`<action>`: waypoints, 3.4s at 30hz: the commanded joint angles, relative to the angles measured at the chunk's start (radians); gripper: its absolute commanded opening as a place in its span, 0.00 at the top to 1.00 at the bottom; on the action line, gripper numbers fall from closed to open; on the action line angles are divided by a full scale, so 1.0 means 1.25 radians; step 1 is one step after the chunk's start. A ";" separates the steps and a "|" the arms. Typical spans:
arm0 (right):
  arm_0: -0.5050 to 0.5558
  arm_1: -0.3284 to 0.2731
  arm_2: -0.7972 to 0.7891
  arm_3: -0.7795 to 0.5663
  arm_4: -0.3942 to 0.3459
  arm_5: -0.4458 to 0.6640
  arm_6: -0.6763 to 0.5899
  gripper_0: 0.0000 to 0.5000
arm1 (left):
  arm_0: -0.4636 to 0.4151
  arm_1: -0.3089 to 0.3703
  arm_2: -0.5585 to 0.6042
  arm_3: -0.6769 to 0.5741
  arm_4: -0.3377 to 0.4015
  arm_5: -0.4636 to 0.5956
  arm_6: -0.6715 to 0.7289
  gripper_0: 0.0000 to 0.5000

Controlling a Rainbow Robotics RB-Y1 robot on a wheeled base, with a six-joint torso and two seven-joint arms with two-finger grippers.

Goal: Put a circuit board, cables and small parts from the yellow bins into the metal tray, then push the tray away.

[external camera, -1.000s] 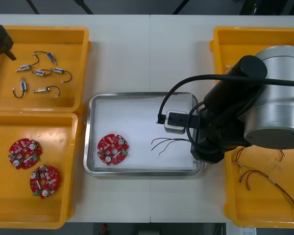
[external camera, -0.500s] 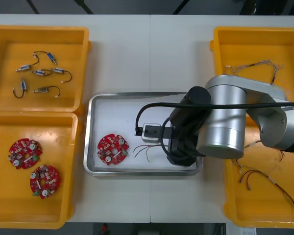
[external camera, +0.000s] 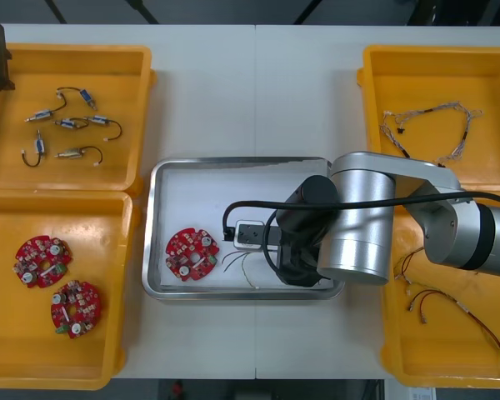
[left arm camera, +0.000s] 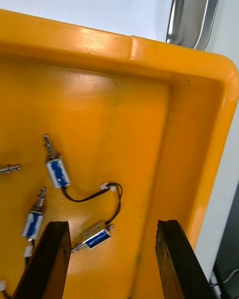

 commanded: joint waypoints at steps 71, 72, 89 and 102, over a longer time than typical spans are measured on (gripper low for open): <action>0.065 -0.270 -0.667 0.192 -0.205 0.317 -0.734 0.00 | 0.002 -0.101 -0.171 0.176 0.040 -0.232 0.035 0.00; 0.059 -0.270 -0.669 0.216 -0.201 0.303 -0.733 0.00 | 0.003 -0.101 -0.172 0.176 0.040 -0.232 0.034 0.00; -0.003 -0.242 -0.669 0.502 -0.142 0.130 -0.550 0.00 | 0.029 -0.102 -0.189 0.180 0.051 -0.258 0.014 0.00; -0.010 -0.184 -0.666 0.639 -0.048 -0.012 -0.484 0.00 | 0.041 -0.102 -0.191 0.180 0.061 -0.266 -0.003 0.00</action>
